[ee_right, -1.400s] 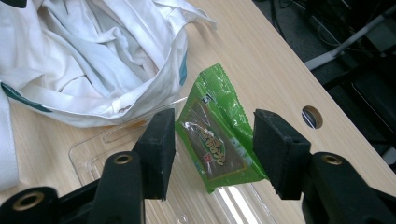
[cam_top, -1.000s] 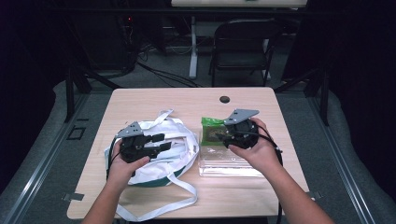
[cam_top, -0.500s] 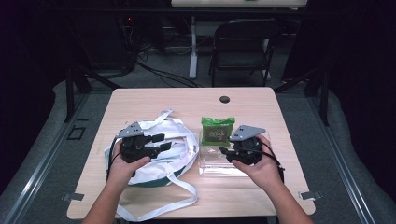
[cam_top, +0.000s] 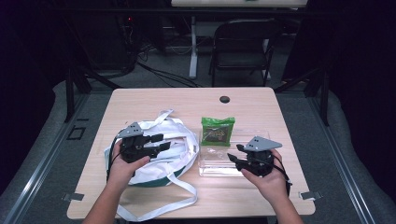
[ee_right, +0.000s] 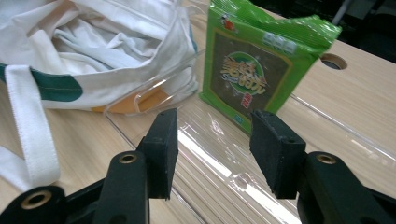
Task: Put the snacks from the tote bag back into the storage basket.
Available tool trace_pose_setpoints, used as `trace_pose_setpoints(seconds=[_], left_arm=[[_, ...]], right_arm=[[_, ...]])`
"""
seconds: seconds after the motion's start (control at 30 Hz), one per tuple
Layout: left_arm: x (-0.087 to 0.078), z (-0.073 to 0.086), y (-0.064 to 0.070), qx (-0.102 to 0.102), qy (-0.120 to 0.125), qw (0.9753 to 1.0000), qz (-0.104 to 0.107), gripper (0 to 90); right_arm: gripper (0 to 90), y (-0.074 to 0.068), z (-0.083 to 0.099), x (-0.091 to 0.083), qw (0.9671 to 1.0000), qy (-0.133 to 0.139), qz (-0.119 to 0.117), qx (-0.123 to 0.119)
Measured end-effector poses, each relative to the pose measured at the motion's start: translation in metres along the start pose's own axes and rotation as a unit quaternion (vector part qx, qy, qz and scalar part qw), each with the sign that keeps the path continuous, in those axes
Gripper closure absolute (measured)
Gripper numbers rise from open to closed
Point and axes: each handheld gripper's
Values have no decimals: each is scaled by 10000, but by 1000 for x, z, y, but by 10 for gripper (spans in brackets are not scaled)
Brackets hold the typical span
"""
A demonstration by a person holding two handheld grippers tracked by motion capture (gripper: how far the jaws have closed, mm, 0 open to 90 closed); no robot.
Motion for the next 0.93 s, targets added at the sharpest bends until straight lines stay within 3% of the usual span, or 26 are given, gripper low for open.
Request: trace_pose_setpoints(seconds=[0.2,0.37,0.63,0.93], left_arm=[[0,0,-1,-18,1,10000,-13,498],[-1,0,-1,-24,-5,10000,-22,497],[-1,0,-1,-27,-9,10000,-36,494],[-1,0,-2,-55,-1,10000,-53,487]], right_arm=[[510,3,9,1,9998,-24,203,35],[488,3,21,-1,9990,130,409,159],[470,7,34,2,9982,102,497,313],[446,11,31,4,9984,177,419,327]])
Point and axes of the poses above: each handheld gripper's, and its own axes: x roughly forward along the jaws, z roughly out of its underside, y roughly to its right, and after that the axes turned 7 degrees about -x, right-handed
